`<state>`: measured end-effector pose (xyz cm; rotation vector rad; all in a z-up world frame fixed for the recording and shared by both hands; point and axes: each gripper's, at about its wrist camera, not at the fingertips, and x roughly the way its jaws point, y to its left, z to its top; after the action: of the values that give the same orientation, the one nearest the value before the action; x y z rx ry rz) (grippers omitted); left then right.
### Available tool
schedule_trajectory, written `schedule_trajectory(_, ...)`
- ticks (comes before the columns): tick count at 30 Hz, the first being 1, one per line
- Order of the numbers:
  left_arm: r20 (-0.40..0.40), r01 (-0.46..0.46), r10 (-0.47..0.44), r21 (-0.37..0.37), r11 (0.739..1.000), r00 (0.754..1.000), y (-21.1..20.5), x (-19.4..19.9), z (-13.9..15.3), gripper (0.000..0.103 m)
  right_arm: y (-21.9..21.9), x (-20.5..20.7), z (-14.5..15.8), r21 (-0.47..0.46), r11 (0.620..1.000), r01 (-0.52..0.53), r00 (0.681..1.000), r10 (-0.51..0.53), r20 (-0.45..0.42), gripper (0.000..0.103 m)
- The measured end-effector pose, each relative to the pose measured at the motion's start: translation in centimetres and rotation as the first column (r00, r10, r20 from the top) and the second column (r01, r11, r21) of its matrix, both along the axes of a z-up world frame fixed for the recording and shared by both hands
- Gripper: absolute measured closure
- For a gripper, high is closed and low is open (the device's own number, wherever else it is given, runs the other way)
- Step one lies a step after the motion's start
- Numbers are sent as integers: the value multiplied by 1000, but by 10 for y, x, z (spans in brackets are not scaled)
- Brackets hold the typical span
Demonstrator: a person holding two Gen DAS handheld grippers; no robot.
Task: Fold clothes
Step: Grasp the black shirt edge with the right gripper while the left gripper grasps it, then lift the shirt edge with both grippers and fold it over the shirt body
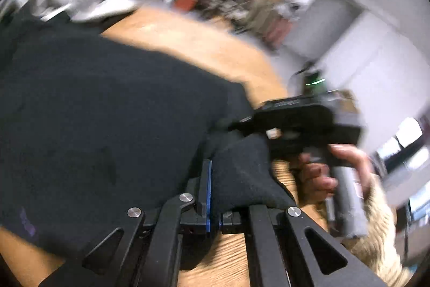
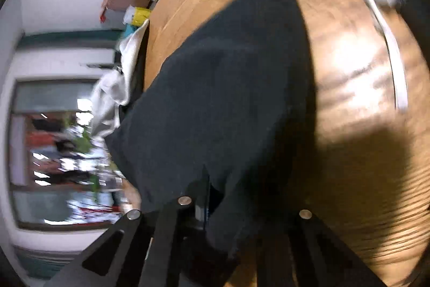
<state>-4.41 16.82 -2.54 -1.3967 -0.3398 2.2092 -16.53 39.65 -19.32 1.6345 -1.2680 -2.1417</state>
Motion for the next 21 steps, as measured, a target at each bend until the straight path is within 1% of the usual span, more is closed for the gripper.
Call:
schedule_trajectory(1, 53, -22, 23, -28, 999, 998, -1, -5, -2, 100, -12, -4, 15, 99, 995, -30, 999, 31, -11, 91)
schedule_trajectory(2, 100, -39, 44, -55, 998, 994, -2, -10, -4, 99, -24, -8, 30, 199, 978, -60, 998, 65, -18, 91)
schedule_trajectory(3, 114, -51, 59, -77, 996, 992, -3, -12, -3, 99, -48, -16, 50, 337, 935, -114, 993, 121, 0, 91)
schedule_trajectory(4, 106, -67, 77, -99, 993, 991, -4, -14, 1, 99, -65, -22, 60, 417, 896, -151, 987, 160, 13, 91)
schedule_trajectory(5, 99, -78, 88, -106, 991, 991, -8, -14, 6, 100, -85, -27, 69, 503, 844, -188, 979, 199, 32, 90)
schedule_trajectory(6, 98, -86, 95, -89, 992, 991, -13, -13, 11, 100, -106, -34, 79, 577, 786, -221, 970, 236, 50, 90)
schedule_trajectory(8, 100, -106, 108, -28, 994, 989, -31, -10, 21, 100, -133, -41, 90, 617, 743, -257, 957, 286, 53, 90)
schedule_trajectory(10, 113, -159, 156, 17, 987, 981, -58, -10, 22, 100, -159, -48, 101, 654, 698, -290, 940, 336, 58, 90)
schedule_trajectory(11, 126, -191, 185, 36, 981, 975, -72, -11, 20, 100, -173, -53, 104, 653, 691, -311, 930, 362, 60, 90)
schedule_trajectory(12, 149, -225, 214, 55, 973, 965, -85, -10, 15, 100, -191, -57, 102, 661, 668, -343, 916, 393, 78, 90)
schedule_trajectory(13, 178, -269, 253, 71, 961, 951, -102, -10, 9, 100, -209, -61, 100, 668, 644, -374, 901, 424, 96, 90)
schedule_trajectory(14, 197, -305, 286, 71, 950, 938, -116, -11, 2, 100, -226, -65, 97, 674, 618, -405, 884, 453, 116, 89)
schedule_trajectory(15, 207, -342, 324, 57, 938, 923, -129, -10, -4, 100, -243, -68, 91, 685, 587, -433, 869, 473, 144, 89)
schedule_trajectory(17, 232, -412, 396, 22, 911, 888, -152, -9, -17, 100, -270, -74, 77, 696, 539, -474, 846, 498, 191, 86)
schedule_trajectory(19, 268, -452, 438, -8, 892, 858, -166, -10, -29, 100, -297, -80, 62, 715, 476, -511, 821, 517, 243, 79)
schedule_trajectory(20, 282, -458, 444, -19, 889, 850, -168, -11, -34, 100, -310, -82, 54, 723, 444, -529, 808, 525, 269, 74)
schedule_trajectory(21, 295, -460, 447, -28, 887, 844, -170, -12, -39, 100, -324, -85, 47, 730, 411, -546, 794, 531, 294, 66)
